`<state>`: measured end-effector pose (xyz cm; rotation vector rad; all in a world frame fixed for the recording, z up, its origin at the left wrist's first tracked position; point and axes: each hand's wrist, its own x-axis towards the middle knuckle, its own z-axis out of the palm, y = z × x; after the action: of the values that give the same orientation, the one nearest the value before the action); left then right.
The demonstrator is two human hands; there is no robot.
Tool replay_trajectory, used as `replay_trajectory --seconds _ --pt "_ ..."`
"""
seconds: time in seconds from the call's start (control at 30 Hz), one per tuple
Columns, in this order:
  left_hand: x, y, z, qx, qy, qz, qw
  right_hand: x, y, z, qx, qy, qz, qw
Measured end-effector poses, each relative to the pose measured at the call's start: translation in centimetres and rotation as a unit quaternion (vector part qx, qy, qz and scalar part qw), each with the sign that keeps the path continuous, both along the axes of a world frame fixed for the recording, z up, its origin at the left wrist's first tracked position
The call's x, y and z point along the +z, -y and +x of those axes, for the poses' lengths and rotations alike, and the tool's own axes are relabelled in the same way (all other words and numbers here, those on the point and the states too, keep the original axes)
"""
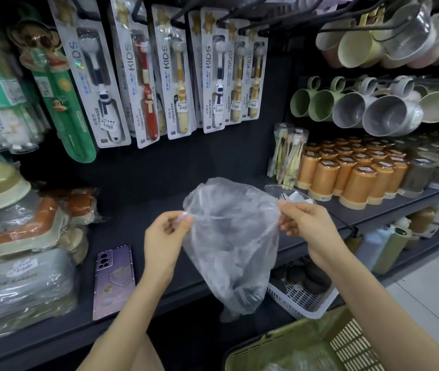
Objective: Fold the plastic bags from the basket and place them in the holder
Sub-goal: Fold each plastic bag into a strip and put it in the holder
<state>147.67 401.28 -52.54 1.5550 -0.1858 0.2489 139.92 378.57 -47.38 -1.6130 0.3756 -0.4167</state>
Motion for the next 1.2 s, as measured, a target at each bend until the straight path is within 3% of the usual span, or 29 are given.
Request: replay_trajectory --seconds 0.1,0.2,0.3,0.37,0.43,0.53,0.73,0.97,1.2 --pt "0.7 -1.7 0.6 0.014 -0.006 0.056 0.998 0.1 1.3 -1.2 -0.008 0.01 -0.033 0.999" --pt "1.8 -3.0 1.2 0.009 -0.021 0.175 0.984 0.1 1.2 -1.7 -0.001 0.024 -0.102 0.994" --pt "3.7 -3.4 0.7 0.102 0.106 0.32 0.936 0.5 0.1 -1.4 -0.011 0.051 -0.156 0.986" --pt "5.6 -1.5 -1.0 0.054 0.223 0.342 0.911 1.2 -1.5 -0.7 0.001 0.072 -0.181 0.981" --pt "6.4 1.2 -2.5 -0.035 0.267 0.349 0.898 2.3 -3.5 0.0 0.035 0.08 -0.198 0.976" --pt "6.2 3.5 -3.0 -0.126 0.185 0.248 0.942 3.3 -4.9 0.1 0.07 0.093 -0.17 0.979" --pt "5.4 2.9 -1.1 -0.091 0.039 0.038 0.994 0.8 -2.2 -3.1 0.1 0.15 -0.14 0.974" --pt "5.7 1.0 0.4 -0.08 -0.074 -0.14 0.984 -3.8 -1.3 -4.6 0.156 0.168 -0.238 0.944" --pt "5.7 -0.8 1.2 -0.1 -0.11 -0.224 0.963 -4.6 -2.7 -2.2 0.08 0.158 -0.334 0.926"
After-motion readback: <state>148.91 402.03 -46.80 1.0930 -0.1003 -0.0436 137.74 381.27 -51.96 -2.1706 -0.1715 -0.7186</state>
